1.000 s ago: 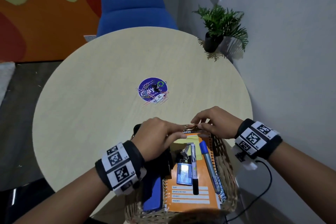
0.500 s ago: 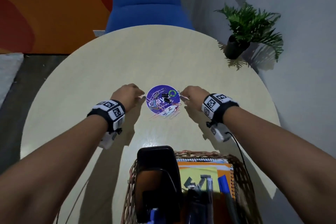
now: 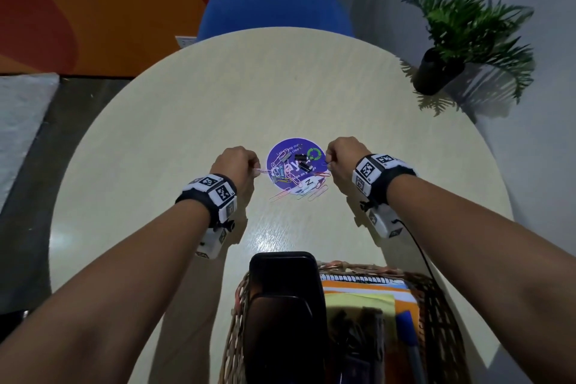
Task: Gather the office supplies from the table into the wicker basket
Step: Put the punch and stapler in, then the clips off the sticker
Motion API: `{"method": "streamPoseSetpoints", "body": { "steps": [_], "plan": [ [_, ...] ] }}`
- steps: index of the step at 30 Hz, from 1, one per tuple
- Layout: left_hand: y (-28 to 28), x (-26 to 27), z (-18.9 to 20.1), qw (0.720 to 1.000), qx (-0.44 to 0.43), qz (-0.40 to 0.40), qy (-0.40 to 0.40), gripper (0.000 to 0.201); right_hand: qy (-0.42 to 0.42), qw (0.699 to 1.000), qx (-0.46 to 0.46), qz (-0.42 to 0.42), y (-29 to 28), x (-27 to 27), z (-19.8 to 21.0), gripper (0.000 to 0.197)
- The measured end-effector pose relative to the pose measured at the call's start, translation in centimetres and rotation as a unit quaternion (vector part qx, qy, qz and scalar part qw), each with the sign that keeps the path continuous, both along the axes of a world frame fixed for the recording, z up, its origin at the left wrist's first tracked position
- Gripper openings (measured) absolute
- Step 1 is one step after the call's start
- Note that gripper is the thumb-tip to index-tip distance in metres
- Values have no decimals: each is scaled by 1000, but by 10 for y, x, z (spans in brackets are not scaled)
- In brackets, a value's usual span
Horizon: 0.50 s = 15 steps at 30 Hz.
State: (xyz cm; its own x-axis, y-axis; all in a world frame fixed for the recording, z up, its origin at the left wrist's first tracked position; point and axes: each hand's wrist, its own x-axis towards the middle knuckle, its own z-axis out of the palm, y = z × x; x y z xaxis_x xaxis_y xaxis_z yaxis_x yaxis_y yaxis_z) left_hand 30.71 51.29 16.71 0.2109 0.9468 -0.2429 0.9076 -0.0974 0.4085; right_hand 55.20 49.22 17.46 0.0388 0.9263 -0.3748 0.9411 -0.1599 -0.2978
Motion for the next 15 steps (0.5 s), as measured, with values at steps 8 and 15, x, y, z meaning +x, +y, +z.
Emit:
{"method": "streamPoseSetpoints", "body": {
  "steps": [8,15],
  "plan": [
    [-32,-17,37,997,-22,41,-58,1,22,999,-5,-47,-27,9,6,23],
    [-99,-11,136,984,-10,-60,-168,6,99,994,45,-19,-73,35,66,17]
  ]
}}
